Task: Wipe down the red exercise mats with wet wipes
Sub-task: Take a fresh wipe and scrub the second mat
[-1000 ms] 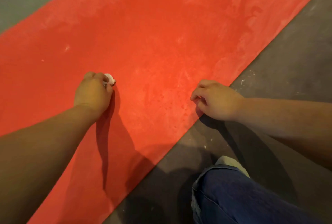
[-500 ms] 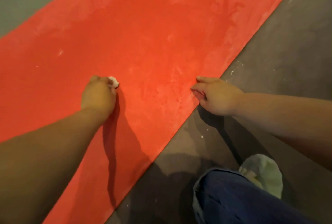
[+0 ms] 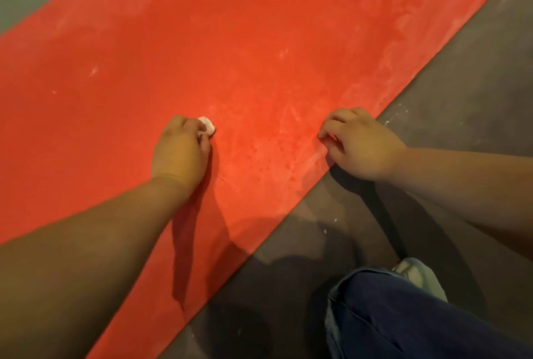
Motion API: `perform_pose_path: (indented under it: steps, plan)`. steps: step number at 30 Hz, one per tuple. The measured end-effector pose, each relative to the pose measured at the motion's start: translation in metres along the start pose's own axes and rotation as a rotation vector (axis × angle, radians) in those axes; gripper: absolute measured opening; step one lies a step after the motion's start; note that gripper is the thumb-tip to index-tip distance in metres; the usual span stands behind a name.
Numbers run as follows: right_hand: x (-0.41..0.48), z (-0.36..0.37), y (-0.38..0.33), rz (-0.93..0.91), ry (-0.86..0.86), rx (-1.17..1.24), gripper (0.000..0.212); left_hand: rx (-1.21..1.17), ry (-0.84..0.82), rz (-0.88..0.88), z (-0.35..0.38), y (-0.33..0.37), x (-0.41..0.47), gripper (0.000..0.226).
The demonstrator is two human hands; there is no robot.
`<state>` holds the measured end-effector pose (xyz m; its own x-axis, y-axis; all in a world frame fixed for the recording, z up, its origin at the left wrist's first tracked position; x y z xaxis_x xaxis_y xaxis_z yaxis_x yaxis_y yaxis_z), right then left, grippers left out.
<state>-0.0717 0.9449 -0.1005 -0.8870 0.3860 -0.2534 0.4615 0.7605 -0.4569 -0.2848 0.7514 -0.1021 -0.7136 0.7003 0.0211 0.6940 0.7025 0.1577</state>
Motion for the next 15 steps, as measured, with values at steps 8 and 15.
perform_pose_path:
  steps: [8,15]
  plan:
    - [-0.012,-0.005,0.004,-0.061,0.011,0.014,0.037,-0.197,-0.185,0.798,0.015,0.122,-0.091,0.003]
    - [-0.012,-0.007,0.012,-0.01,0.018,0.084,0.039,0.022,-0.017,-0.001,0.003,0.013,0.024,0.018]
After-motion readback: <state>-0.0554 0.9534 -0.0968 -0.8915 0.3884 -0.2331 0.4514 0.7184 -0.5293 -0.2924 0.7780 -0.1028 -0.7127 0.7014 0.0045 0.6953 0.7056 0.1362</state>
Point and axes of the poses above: each hand's wrist, its own x-axis towards the middle knuckle, its own z-axis out of the palm, y = z × x, the point moved 5 cm from there along x, towards the middle knuckle, and after that the axes turned 11 degrees about x, right-handed, at the moved point
